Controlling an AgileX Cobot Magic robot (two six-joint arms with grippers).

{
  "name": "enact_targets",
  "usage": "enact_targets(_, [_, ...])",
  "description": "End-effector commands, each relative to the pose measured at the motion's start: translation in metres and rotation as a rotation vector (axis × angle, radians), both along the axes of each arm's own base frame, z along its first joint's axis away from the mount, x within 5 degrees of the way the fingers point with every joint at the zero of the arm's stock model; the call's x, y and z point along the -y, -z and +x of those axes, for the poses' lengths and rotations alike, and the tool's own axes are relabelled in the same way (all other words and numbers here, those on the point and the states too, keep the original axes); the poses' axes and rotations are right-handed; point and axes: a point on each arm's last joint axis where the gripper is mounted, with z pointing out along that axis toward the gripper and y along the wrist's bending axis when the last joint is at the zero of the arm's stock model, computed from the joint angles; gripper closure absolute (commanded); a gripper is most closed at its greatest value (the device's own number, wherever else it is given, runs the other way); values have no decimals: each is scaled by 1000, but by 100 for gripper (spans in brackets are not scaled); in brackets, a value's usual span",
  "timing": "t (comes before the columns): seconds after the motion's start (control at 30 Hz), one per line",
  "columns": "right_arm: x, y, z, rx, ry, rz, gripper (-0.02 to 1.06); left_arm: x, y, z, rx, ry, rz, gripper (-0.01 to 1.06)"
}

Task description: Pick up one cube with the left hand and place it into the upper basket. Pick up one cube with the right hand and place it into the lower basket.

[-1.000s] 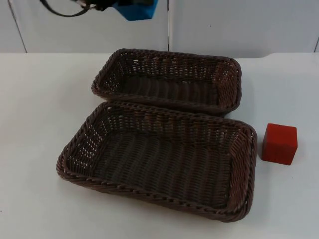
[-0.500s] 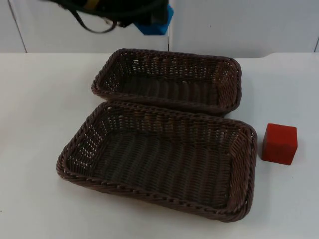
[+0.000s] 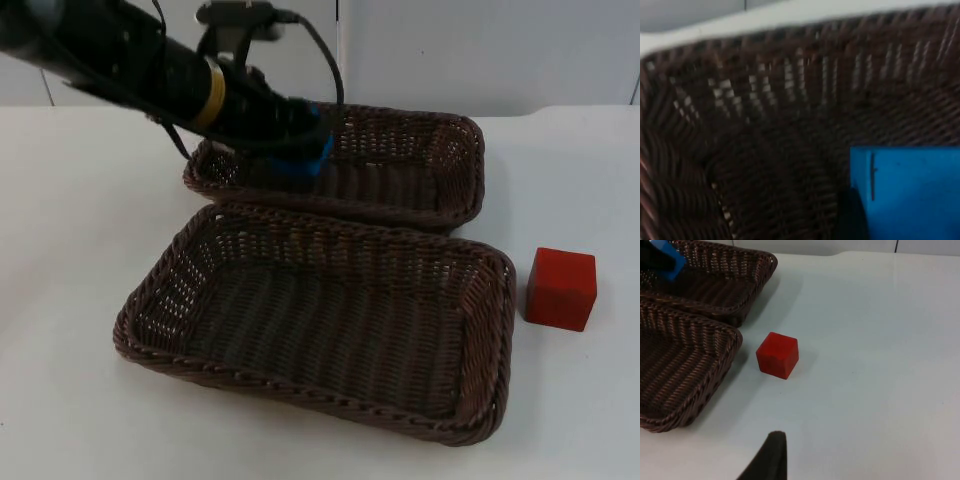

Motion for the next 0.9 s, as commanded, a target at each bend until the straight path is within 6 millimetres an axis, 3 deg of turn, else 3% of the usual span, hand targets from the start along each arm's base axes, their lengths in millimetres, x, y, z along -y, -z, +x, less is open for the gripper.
enact_targets(0.0, [0, 0, 0, 8, -1, -1, -1, -1, 2, 2, 5, -9, 8, 105])
enact_targets(0.4, [0, 0, 0, 8, -1, -1, -1, -1, 6, 2, -6, -1, 5, 103])
enact_targets(0.53, [0, 0, 0, 8, -1, -1, -1, -1, 6, 2, -6, -1, 5, 77])
enact_targets(0.57, [0, 0, 0, 8, -1, -1, -1, -1, 6, 2, -6, -1, 5, 77])
enact_targets(0.67, [0, 0, 0, 8, -1, -1, -1, 0, 6, 1, -10, 7, -1, 47])
enact_targets(0.7, [0, 0, 0, 8, -1, -1, -1, 0, 6, 1, -10, 7, -1, 47])
enact_targets(0.77, [0, 0, 0, 8, -1, -1, -1, 2, 4, 0, -13, 23, -14, 32])
enact_targets(0.87, [0, 0, 0, 8, -1, -1, -1, 3, -5, -1, -2, 37, -29, 23])
